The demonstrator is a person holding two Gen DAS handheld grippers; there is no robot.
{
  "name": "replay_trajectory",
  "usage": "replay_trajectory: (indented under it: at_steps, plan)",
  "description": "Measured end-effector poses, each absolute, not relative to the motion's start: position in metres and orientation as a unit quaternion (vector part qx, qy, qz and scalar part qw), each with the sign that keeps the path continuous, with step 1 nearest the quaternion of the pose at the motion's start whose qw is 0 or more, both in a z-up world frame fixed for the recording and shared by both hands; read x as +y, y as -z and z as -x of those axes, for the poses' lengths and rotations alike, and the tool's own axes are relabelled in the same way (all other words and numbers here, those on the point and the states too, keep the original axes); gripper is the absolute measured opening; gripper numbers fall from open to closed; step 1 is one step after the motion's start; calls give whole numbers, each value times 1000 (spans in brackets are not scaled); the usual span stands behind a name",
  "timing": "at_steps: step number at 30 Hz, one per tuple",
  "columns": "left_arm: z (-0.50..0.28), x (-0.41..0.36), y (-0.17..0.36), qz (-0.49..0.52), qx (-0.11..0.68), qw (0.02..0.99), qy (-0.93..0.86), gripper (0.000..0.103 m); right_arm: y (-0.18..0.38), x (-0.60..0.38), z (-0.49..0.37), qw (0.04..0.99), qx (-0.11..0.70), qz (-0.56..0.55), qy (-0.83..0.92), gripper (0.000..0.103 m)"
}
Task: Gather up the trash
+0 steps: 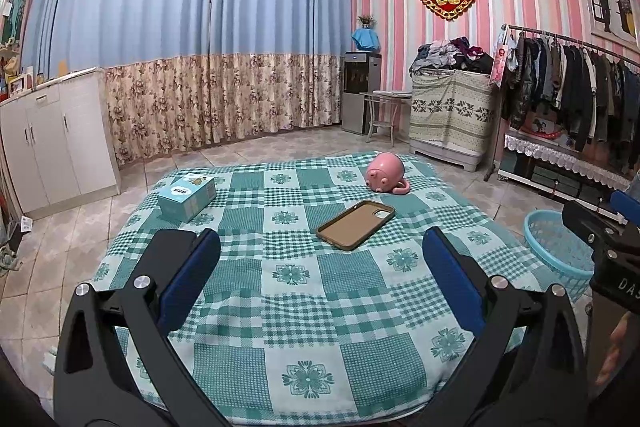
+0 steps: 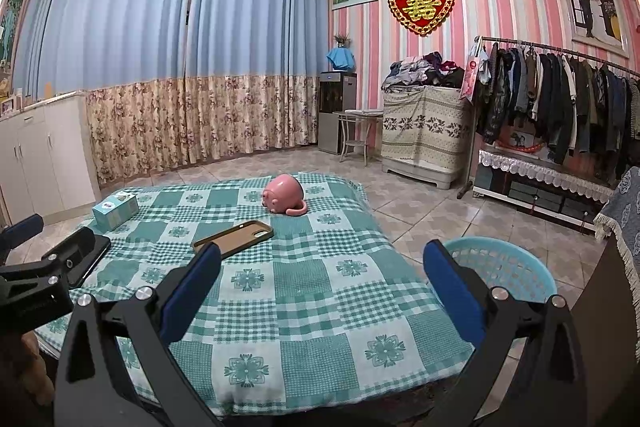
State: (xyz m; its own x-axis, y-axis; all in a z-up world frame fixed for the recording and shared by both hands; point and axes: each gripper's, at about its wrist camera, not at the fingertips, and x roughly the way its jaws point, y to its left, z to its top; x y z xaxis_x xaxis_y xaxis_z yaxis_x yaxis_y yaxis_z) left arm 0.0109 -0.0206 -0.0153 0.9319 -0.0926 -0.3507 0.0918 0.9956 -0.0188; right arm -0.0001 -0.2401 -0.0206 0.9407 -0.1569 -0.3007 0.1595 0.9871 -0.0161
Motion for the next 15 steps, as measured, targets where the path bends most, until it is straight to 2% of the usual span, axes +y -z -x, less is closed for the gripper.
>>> replay_trajectory:
  at_steps: [15]
  plan:
    - [-9,-22,12,-7,176,983,48,98,22,-240,2,985,150,-11,85,99]
